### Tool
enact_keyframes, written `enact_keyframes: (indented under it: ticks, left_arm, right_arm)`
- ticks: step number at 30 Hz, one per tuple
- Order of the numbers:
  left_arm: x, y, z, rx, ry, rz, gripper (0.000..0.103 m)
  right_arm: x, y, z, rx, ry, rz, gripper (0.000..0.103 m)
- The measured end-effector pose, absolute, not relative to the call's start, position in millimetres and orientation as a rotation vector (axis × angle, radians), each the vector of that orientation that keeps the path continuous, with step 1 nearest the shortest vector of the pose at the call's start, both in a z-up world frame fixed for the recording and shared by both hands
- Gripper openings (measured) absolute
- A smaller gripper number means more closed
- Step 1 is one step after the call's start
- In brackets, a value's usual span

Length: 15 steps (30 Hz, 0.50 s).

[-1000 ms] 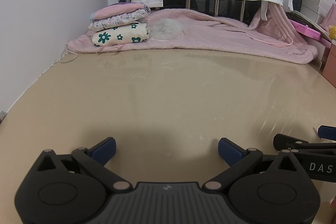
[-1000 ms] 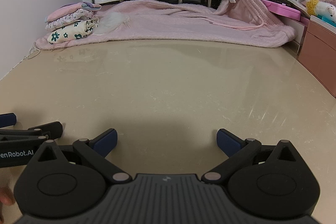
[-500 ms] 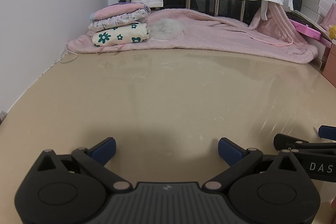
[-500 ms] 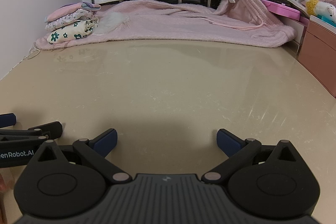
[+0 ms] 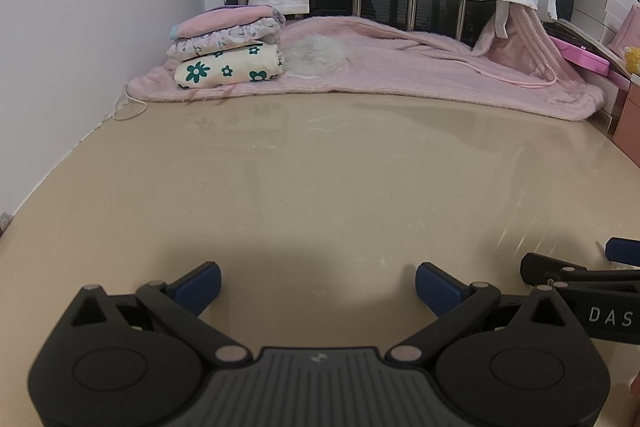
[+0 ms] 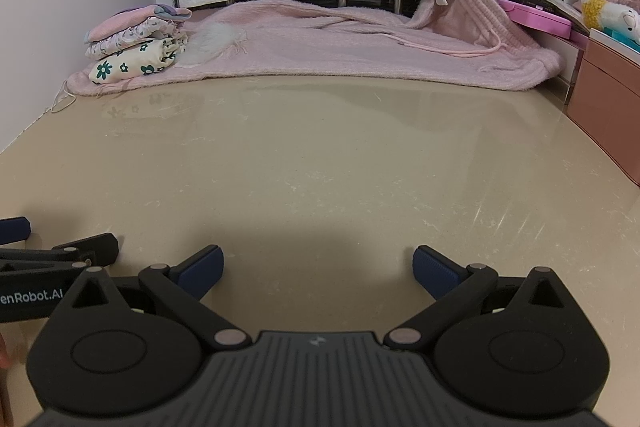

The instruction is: Fold clothes

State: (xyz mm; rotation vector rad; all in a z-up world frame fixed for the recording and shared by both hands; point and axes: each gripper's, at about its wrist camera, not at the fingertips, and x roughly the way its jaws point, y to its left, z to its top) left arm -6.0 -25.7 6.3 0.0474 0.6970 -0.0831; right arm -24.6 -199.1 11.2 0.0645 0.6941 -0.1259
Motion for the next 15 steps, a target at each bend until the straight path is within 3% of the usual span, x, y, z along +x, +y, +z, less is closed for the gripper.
enact_keyframes:
  ticks: [15]
  left_arm:
    - [-5.1,-25.2,6.2,0.048,0.697,-0.084,0.103]
  right_arm:
    - [-24.8,-200.6,11.1,0.064,0.695,-0.125,0.103]
